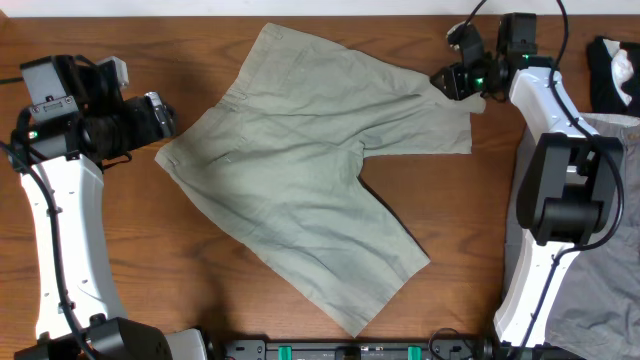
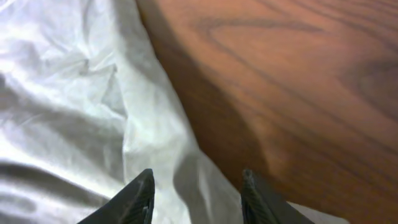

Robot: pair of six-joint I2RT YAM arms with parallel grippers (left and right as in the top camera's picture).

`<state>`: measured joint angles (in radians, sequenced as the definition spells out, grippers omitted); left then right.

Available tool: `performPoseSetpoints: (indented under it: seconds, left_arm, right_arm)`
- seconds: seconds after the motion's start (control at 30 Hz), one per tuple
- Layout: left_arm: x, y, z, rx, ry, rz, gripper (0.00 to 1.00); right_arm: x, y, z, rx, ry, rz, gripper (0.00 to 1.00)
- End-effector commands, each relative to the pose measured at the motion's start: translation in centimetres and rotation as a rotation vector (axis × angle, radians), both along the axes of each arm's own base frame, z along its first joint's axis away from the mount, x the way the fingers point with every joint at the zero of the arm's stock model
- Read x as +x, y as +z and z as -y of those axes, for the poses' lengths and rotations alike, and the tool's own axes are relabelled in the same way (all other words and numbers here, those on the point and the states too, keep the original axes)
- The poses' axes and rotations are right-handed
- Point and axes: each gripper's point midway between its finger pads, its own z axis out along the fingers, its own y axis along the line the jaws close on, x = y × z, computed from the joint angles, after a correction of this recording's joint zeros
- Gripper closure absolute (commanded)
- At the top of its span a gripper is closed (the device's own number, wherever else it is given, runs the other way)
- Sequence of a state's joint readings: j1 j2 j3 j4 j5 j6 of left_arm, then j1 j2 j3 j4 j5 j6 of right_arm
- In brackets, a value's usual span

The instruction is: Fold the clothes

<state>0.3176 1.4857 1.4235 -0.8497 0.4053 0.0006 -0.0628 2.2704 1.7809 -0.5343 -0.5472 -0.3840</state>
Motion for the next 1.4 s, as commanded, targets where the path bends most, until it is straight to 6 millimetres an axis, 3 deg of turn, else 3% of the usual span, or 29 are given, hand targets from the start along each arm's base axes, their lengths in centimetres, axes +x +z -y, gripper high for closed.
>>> performPoseSetpoints:
  seconds: [0.0,0.13,0.3,0.33,0.6,0.8,0.9,0.97,1.03,1.17,1.3,1.33,1.37]
  left_arm:
    - [0.1,-0.4,0.2,-0.005,-0.011,-0.009,0.18]
    - [0.1,-0.4,0.2,-0.005,-0.011,-0.01,0.18]
    - [0.1,-0.4,0.2,-0.005,-0.011,-0.01,0.18]
    - [0.1,-0.4,0.2,-0.005,-0.011,-0.01,0.18]
    - [0.1,-0.4,0.2,-0.005,-0.011,-0.01,0.17]
    - [0.1,-0.4,0.2,-0.005,-0.011,-0.01,0.18]
    - [0.1,-0.4,0.2,-0.005,-0.011,-0.009,0.18]
    - [0.1,-0.4,0.2,-0.005,-0.011,-0.01,0.18]
    - [0.1,-0.4,0.2,-0.005,-0.011,-0.01,0.18]
    - [0.1,-0.4,0.2,-0.005,-0.011,-0.01,0.17]
    - [0.1,-0.4,0.2,-0.005,-0.011,-0.01,0.17]
    - [0.1,-0.4,0.2,-0.005,-0.011,-0.01,0.17]
    - [0.1,-0.4,0.2,-0.005,-0.011,-0.01,0.17]
  right_arm:
    - [-0.4,-1.0,-1.5,0.008,0.064,-0.012,0.56]
    - [-1.0,-2.8,-1.5,-0.014,0.056,-0.061,0.65]
    - [-0.6,-2.8,-1.3,-0.022,0.051,-0.049,0.98]
    - [-0.2,-2.3,-1.1,-0.024,0.039,-0.032,0.99]
    - [5.2,3.5,1.9,0.145,-0.246,0.076,0.99]
    - [6.0,3.2,2.3,0.207,-0.33,0.057,0.98]
    - [6.2,2.1,2.8,0.194,-0.385,0.03,0.78]
    - [6.3,1.6,3.8,0.17,-0.444,0.016,0.72]
    - [6.3,1.7,4.7,0.167,-0.471,0.016,0.56]
    - [5.2,1.7,5.7,0.175,-0.456,-0.023,0.55]
    - [2.0,0.1,4.7,0.14,-0.353,-0.14,0.56]
    - [1.1,-0.6,4.6,0.11,-0.342,-0.178,0.59]
    - [0.2,-1.5,4.8,0.073,-0.357,-0.224,0.67]
